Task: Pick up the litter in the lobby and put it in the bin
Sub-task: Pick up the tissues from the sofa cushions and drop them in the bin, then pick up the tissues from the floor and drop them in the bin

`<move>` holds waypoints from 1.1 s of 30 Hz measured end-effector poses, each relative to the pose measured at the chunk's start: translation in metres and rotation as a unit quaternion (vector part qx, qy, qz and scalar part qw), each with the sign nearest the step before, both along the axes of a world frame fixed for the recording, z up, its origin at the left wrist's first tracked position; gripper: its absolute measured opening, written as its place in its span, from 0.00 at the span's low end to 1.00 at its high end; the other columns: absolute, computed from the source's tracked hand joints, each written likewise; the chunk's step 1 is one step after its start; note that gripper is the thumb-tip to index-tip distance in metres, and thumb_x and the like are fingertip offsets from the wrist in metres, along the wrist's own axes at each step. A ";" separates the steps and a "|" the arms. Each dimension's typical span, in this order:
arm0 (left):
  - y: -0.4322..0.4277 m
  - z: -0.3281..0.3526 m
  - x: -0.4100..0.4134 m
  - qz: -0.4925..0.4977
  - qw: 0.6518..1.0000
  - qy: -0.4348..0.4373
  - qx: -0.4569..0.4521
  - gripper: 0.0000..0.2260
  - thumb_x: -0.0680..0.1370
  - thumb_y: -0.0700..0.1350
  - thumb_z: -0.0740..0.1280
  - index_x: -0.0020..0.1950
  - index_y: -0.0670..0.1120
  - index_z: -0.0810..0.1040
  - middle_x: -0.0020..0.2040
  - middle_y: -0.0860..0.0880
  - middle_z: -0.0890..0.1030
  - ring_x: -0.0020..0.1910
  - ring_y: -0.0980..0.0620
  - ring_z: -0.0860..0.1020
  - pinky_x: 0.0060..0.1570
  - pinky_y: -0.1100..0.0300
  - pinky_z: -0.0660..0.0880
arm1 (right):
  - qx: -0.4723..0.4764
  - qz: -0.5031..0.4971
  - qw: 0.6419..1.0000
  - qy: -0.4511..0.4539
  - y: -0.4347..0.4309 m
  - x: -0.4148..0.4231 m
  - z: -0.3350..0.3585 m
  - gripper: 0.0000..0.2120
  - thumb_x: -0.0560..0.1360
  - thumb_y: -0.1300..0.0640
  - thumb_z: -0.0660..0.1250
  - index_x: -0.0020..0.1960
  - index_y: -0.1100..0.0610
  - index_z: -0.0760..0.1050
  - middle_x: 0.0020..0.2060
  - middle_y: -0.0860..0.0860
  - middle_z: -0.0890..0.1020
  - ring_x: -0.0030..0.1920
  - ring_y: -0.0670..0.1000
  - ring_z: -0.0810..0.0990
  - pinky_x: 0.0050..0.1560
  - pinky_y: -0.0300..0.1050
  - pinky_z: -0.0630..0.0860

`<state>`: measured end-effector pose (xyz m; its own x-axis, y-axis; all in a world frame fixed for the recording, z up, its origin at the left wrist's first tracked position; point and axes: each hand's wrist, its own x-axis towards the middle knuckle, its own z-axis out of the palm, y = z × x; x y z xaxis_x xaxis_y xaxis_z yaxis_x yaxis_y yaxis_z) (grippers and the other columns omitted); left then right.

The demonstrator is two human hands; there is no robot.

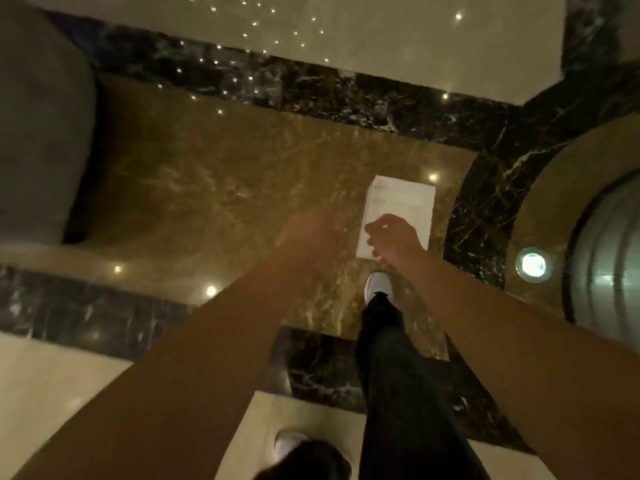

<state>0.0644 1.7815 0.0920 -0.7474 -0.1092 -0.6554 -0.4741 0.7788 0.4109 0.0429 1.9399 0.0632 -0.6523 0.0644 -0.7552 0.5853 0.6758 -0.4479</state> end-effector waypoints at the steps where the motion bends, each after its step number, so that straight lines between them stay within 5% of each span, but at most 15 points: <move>1: -0.025 0.029 0.034 0.013 1.000 0.019 -0.022 0.16 0.77 0.48 0.65 0.64 0.48 0.75 0.60 0.44 0.79 0.55 0.44 0.79 0.53 0.49 0.78 | 0.014 0.054 0.998 0.035 -0.030 0.026 0.026 0.13 0.78 0.54 0.60 0.58 0.58 0.76 0.55 0.57 0.81 0.53 0.60 0.81 0.51 0.50 0.79; 4: -0.110 0.113 0.164 0.070 0.994 0.050 -0.069 0.15 0.76 0.47 0.65 0.62 0.47 0.74 0.58 0.44 0.79 0.52 0.44 0.78 0.48 0.50 0.78 | -0.004 0.141 0.986 0.087 -0.126 0.129 0.098 0.11 0.78 0.54 0.61 0.58 0.55 0.76 0.50 0.53 0.80 0.45 0.53 0.78 0.41 0.42 0.74; 8: -0.217 0.190 0.341 0.169 0.980 0.036 -0.099 0.13 0.75 0.46 0.65 0.58 0.47 0.76 0.55 0.45 0.81 0.50 0.44 0.79 0.46 0.50 0.77 | -0.067 0.264 0.961 0.046 -0.247 0.278 0.161 0.14 0.79 0.53 0.59 0.59 0.59 0.74 0.53 0.59 0.80 0.49 0.55 0.78 0.52 0.52 0.76; 15: -0.334 0.189 0.570 0.445 0.890 -0.026 -0.098 0.14 0.74 0.47 0.66 0.59 0.45 0.75 0.57 0.42 0.79 0.52 0.43 0.78 0.43 0.56 0.73 | -0.103 0.542 0.828 0.097 -0.412 0.440 0.212 0.11 0.77 0.48 0.63 0.54 0.53 0.75 0.48 0.51 0.81 0.47 0.50 0.79 0.47 0.46 0.77; 27: -0.595 0.172 0.654 0.581 0.813 -0.029 -0.038 0.13 0.75 0.48 0.65 0.58 0.46 0.76 0.56 0.44 0.80 0.47 0.46 0.78 0.44 0.57 0.74 | 0.002 0.656 0.755 0.009 -0.726 0.482 0.187 0.08 0.77 0.54 0.61 0.54 0.56 0.74 0.48 0.54 0.79 0.45 0.52 0.79 0.46 0.48 0.80; 33: -0.756 0.185 0.683 0.637 0.771 -0.016 -0.011 0.09 0.74 0.46 0.65 0.53 0.45 0.78 0.47 0.46 0.78 0.48 0.44 0.78 0.47 0.56 0.76 | -0.019 0.687 0.726 -0.017 -0.917 0.514 0.226 0.09 0.76 0.54 0.62 0.54 0.56 0.75 0.50 0.56 0.80 0.47 0.56 0.81 0.45 0.50 0.80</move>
<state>0.7479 1.0258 0.2773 -0.0076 -0.7528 -0.6582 -0.8693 -0.3203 0.3765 0.5569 1.0230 0.2891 -0.0626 -0.6510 -0.7565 -0.6190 0.6199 -0.4822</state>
